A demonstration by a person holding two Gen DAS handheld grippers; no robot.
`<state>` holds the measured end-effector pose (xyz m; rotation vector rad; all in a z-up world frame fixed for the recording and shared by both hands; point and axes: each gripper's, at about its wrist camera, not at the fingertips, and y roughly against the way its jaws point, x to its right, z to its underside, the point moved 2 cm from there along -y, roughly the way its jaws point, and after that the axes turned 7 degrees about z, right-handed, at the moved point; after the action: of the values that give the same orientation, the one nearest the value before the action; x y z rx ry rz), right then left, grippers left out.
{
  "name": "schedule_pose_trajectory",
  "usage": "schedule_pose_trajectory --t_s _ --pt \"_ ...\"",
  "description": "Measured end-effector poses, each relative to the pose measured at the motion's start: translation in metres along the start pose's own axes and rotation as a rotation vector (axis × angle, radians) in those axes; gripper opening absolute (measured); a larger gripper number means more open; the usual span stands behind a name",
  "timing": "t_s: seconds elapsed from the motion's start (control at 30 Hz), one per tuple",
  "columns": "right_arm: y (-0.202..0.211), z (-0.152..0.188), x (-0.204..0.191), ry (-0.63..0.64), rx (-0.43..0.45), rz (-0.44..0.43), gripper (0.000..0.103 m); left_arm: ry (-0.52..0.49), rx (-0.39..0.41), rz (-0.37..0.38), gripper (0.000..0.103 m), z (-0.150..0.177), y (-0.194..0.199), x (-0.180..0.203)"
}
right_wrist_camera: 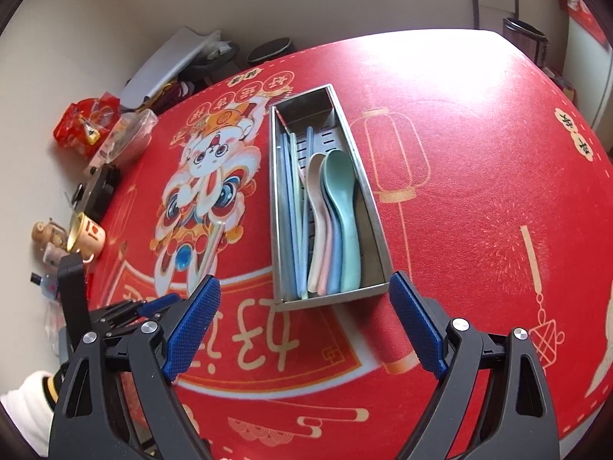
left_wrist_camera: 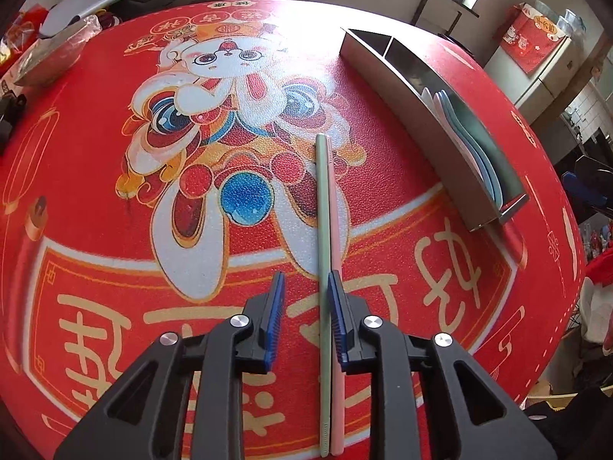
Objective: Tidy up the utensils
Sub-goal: 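Lift the mint-green chopstick with the left tool while the right tool moves to the pink chopstick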
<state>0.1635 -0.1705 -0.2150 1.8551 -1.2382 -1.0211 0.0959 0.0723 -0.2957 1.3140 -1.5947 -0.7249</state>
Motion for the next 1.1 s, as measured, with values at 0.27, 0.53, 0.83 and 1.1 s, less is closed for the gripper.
schedule_pose_trajectory --t_s 0.27,0.53,0.83,1.1 --pt "0.007 0.007 -0.012 -0.06 0.036 -0.037 0.086 -0.095 0.007 -0.036 0.029 -0.002 -0.004 0.004" --pt "0.006 0.01 -0.024 -0.095 0.049 -0.022 0.086 -0.144 0.008 -0.024 0.015 -0.005 -0.004 -0.002" --pt "-0.02 0.007 -0.064 -0.008 0.025 -0.006 0.088 0.038 0.059 -0.062 0.006 0.007 0.021 -0.061" --pt "-0.071 0.015 -0.134 0.236 -0.149 -0.007 0.088 0.117 0.087 -0.048 0.007 0.023 0.037 -0.085"
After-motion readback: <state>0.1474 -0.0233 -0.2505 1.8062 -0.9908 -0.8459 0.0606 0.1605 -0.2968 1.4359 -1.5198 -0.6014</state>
